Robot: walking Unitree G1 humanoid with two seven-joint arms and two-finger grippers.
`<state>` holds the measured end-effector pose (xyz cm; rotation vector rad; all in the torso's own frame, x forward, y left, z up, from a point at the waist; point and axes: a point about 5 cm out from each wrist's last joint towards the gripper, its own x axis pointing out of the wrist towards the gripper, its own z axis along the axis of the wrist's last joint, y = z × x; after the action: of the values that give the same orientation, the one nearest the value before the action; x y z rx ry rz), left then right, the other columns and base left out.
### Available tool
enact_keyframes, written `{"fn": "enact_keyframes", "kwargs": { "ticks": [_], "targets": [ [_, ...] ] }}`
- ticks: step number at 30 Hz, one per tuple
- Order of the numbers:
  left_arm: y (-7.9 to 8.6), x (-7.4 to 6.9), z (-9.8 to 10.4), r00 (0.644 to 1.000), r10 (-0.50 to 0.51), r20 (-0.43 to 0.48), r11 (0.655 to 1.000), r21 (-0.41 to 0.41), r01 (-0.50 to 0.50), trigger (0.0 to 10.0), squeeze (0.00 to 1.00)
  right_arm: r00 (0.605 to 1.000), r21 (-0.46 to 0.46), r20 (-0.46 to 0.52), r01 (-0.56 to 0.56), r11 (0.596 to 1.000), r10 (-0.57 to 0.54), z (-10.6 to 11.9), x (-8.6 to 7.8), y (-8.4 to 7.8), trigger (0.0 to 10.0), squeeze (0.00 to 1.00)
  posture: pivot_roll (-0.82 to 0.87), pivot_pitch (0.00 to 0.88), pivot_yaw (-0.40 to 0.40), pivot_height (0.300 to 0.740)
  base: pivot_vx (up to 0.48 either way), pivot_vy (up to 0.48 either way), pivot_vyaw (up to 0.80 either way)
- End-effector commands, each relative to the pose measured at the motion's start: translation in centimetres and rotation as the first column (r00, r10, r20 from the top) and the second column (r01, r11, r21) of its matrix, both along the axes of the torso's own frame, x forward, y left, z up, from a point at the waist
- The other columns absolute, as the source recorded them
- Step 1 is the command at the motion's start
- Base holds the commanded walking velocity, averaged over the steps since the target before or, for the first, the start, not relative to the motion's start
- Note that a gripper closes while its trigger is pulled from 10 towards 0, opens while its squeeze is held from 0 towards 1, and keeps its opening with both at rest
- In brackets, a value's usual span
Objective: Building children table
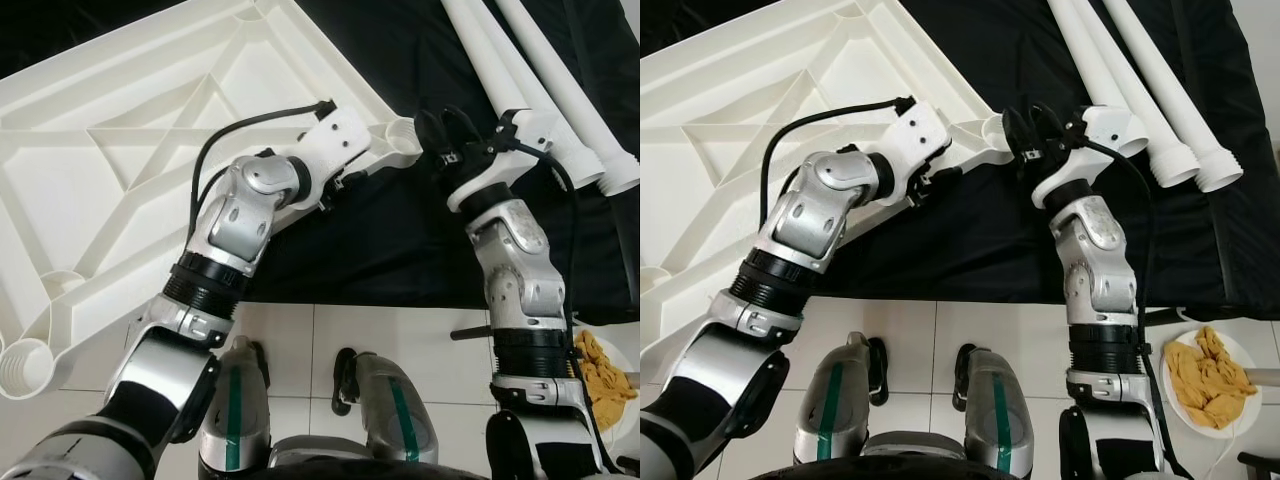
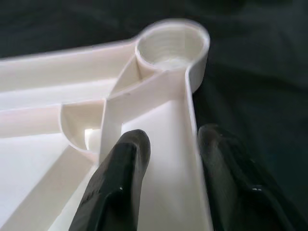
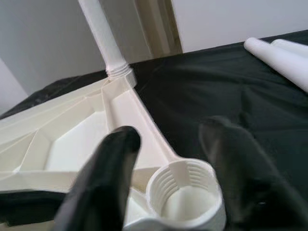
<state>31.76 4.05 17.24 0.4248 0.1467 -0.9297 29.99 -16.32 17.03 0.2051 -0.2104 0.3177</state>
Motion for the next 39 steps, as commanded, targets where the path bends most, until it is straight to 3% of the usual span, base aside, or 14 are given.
{"fn": "enact_keyframes", "kwargs": {
  "ticks": [1, 5, 9, 14, 17, 18, 21, 24, 32, 39],
  "targets": [
    [0.1, -0.4, 0.6, 0.999, -0.046, 0.002, 0.998, -0.043, 0.046, 10.0, 0.00, 0.999, 0.028, 0.001, 0.046, 0.999, -0.046, -0.1, 0.2, -0.6, 10.0, 1.00, 0.05, 0.100, -0.029, 0.740, 0.000, 0.000, 0.00],
    [0.7, -0.5, 2.3, 0.995, -0.074, 0.070, 0.989, -0.124, 0.082, 10.0, 0.00, 0.990, 0.050, 0.014, 0.140, 0.989, -0.141, 0.2, 1.1, -1.3, 10.0, 1.00, 0.05, 0.097, -0.036, 0.740, 0.000, 0.000, 0.00],
    [1.3, 0.0, 3.7, 0.991, -0.030, 0.129, 0.980, -0.190, 0.054, 10.0, 0.00, 0.969, 0.070, 0.026, 0.242, 0.968, -0.245, 0.3, 1.9, -2.2, 10.0, 1.00, 0.05, 0.096, -0.041, 0.740, 0.000, 0.000, 0.00],
    [2.0, 0.8, 3.2, 0.986, 0.058, 0.159, 0.984, -0.174, -0.029, 10.0, 0.00, 0.923, 0.089, -0.002, 0.384, 0.919, -0.385, -0.2, 2.5, -3.2, 10.0, 1.00, 0.05, 0.091, -0.043, 0.740, 0.000, 0.000, 0.00],
    [2.1, 0.9, 3.0, 0.985, 0.070, 0.155, 0.984, -0.171, -0.043, 10.0, 0.00, 0.915, 0.090, -0.015, 0.402, 0.911, -0.402, -0.4, 2.6, -3.4, 10.0, 1.00, 0.05, 0.087, -0.044, 0.740, 0.000, 0.000, 0.00],
    [2.2, 1.0, 2.9, 0.986, 0.079, 0.150, 0.983, -0.177, -0.052, 10.0, 0.00, 0.906, 0.094, -0.036, 0.424, 0.901, -0.423, -0.8, 2.6, -3.5, 10.0, 0.00, 0.04, 0.086, -0.043, 0.740, 0.000, 0.000, 0.00],
    [2.2, 0.9, 2.8, 0.986, 0.096, 0.139, 0.977, -0.204, -0.066, 10.0, 0.00, 0.883, 0.111, -0.075, 0.469, 0.876, -0.464, -1.7, 2.4, -3.6, 10.0, 0.00, 0.04, 0.086, -0.044, 0.740, 0.000, 0.000, 0.00],
    [2.2, 1.0, 3.2, 0.988, 0.136, 0.073, 0.937, -0.332, -0.105, 10.0, 0.00, 0.856, 0.127, -0.117, 0.516, 0.847, -0.503, -3.0, 1.9, -3.6, 10.0, 0.00, 0.04, 0.083, -0.041, 0.740, 0.000, 0.000, 0.00],
    [2.2, 0.5, 2.9, 0.989, 0.142, 0.032, 0.916, -0.383, -0.119, 10.0, 0.00, 0.841, 0.138, -0.122, 0.540, 0.830, -0.527, -3.7, 1.2, -3.7, 10.0, 0.00, 0.04, 0.076, -0.039, 0.740, 0.000, 0.000, 0.00],
    [2.0, -0.1, 2.4, 0.989, 0.142, 0.037, 0.922, -0.368, -0.118, 10.0, 0.00, 0.834, 0.133, -0.115, 0.551, 0.824, -0.539, -4.1, 0.7, -4.0, 10.0, 0.00, 0.03, 0.070, -0.037, 0.740, 0.000, 0.000, 0.00]
  ]
}}
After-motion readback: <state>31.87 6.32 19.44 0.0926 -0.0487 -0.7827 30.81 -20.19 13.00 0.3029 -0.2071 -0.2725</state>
